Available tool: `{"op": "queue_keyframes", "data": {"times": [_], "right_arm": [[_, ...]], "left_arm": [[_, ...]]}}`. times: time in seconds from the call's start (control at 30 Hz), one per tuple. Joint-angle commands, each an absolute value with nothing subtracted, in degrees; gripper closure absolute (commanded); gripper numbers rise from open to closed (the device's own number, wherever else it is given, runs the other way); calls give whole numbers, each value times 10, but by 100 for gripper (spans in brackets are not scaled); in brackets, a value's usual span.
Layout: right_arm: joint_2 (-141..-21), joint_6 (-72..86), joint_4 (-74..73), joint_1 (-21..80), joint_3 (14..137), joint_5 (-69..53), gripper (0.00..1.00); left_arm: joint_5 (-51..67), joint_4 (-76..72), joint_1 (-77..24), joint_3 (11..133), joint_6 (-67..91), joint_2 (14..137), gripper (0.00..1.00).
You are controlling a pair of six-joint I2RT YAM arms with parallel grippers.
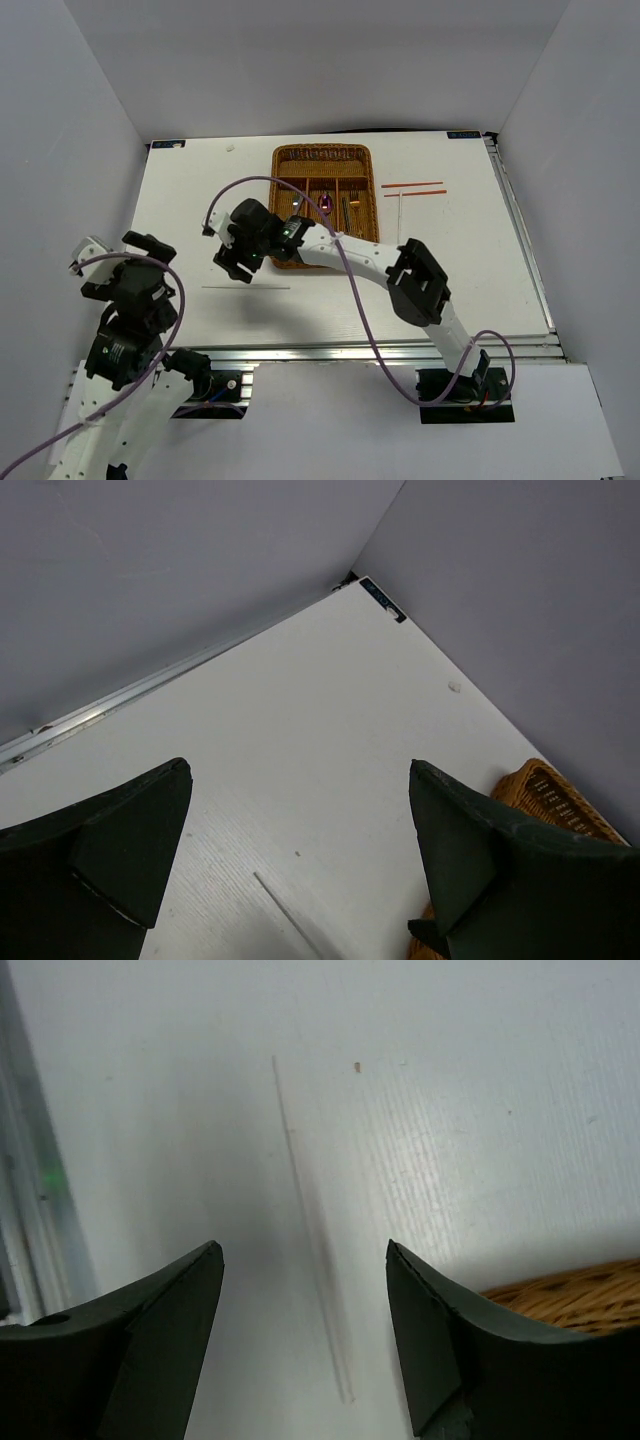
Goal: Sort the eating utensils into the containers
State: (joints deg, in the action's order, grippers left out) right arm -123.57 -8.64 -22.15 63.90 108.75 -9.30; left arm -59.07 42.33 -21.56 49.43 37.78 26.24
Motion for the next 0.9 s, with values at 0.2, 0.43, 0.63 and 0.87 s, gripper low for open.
{"op": "queue_keyframes", "data": {"times": [0.2, 0.43, 0.63, 0.87], "right_arm": [[-1326, -214, -306, 648, 1129, -34, 36], [-1345, -212, -319, 648, 1112, -76, 49], [-1370, -213, -332, 648, 1093, -92, 64], [-1408, -211, -352, 649, 1089, -97, 92]], "left_arm": [[-589, 406, -214, 484, 369, 271, 2], [-568, 406, -214, 489, 359, 312, 2], [-568, 406, -214, 486, 359, 297, 2], [-570, 405, -214, 484, 361, 278, 2]]}}
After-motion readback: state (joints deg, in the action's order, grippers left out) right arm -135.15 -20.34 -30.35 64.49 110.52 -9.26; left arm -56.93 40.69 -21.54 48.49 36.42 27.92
